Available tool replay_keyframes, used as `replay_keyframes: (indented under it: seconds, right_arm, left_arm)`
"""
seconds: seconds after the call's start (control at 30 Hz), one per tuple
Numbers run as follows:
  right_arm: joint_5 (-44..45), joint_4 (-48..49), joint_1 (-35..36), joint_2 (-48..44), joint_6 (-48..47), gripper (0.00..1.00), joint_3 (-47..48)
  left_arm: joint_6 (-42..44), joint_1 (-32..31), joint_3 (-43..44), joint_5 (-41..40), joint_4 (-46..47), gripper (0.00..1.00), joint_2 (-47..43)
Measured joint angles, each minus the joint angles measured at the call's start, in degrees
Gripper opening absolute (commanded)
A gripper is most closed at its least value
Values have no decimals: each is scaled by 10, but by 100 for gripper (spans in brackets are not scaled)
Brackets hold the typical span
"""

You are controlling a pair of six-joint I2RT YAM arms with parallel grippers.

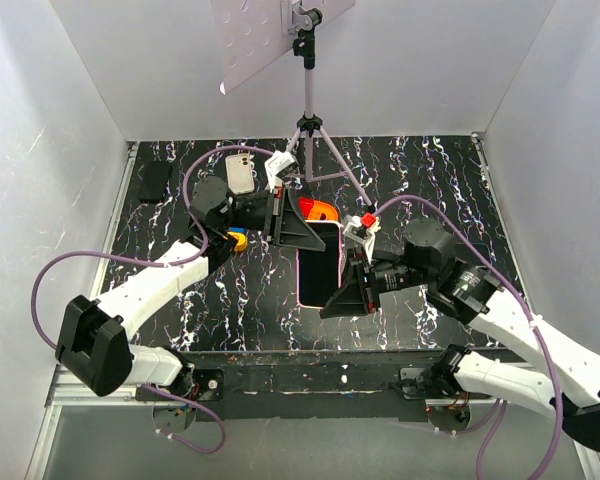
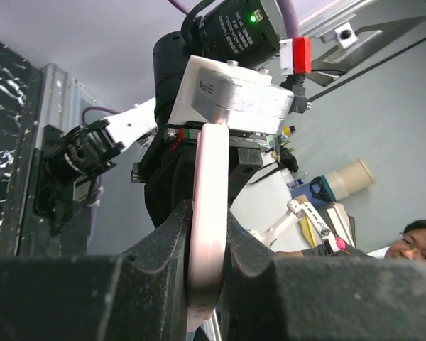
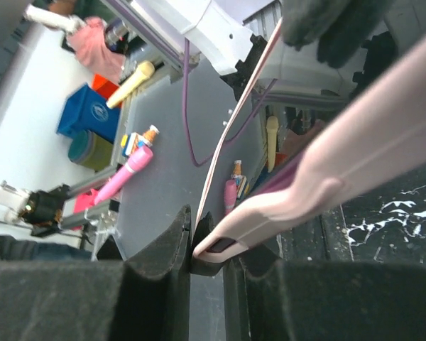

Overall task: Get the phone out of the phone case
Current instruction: Remove the phone case from the phone.

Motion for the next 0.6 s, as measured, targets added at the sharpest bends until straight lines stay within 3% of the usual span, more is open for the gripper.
replay_keyframes:
  seconds: [0.3,0.6]
  right_arm:
    - [86,-247,82,69,-148,1,189]
    - [197,-366,124,85,-210,1,254]
  left_arm:
    - [-140,4,-22,10,204,0,7]
    - [-197,-5,-29,8,329,0,53]
